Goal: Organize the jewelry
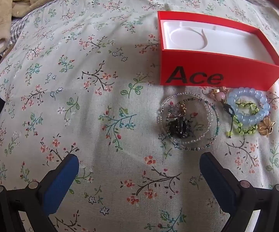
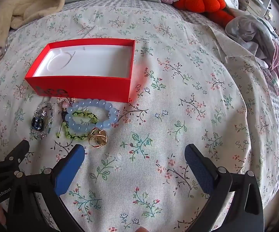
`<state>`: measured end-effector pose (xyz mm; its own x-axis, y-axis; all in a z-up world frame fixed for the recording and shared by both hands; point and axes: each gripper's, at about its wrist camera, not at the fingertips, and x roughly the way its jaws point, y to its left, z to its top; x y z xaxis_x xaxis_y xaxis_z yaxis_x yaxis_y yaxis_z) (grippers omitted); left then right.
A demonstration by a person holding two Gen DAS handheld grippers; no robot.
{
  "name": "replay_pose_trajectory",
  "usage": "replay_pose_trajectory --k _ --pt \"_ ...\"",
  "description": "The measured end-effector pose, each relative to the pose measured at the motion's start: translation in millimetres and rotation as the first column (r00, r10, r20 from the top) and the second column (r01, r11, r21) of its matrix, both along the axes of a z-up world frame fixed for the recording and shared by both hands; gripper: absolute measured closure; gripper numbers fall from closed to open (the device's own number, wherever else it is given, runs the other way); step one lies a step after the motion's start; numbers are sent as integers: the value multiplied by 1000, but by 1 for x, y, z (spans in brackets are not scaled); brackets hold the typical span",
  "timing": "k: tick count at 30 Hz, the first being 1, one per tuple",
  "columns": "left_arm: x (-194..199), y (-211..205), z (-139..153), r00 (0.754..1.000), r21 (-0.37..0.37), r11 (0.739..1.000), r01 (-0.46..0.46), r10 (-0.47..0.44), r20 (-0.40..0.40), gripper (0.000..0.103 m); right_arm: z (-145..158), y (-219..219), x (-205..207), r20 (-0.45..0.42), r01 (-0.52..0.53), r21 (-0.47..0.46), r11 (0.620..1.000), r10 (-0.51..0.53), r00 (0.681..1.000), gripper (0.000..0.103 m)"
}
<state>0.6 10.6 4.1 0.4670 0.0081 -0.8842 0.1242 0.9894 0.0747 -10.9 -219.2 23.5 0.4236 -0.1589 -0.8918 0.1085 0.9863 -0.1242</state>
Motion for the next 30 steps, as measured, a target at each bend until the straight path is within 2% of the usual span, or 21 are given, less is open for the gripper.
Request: replay_pose_trajectory --k 13,18,21,24,30 --pt "0 0 1 1000 0 1000 -8 8 5 0 2 -1 0 17 6 6 1000 -6 1000 0" --pt "-1 3 3 999 11 1000 -13 12 34 0 3 -2 2 23 8 3 1000 -8 1000 0" --pt "0 6 5 1000 2 1000 1 -1 26 0 8 -2 1 34 -10 7 1000 10 999 0" --pt "2 10 12 999 3 999 33 -33 37 0 18 -4 1 25 -39 50 998 38 999 0" --pt "21 10 27 994 -61 993 100 -102 -39 1 39 -12 14 -40 -55 114 992 60 997 0"
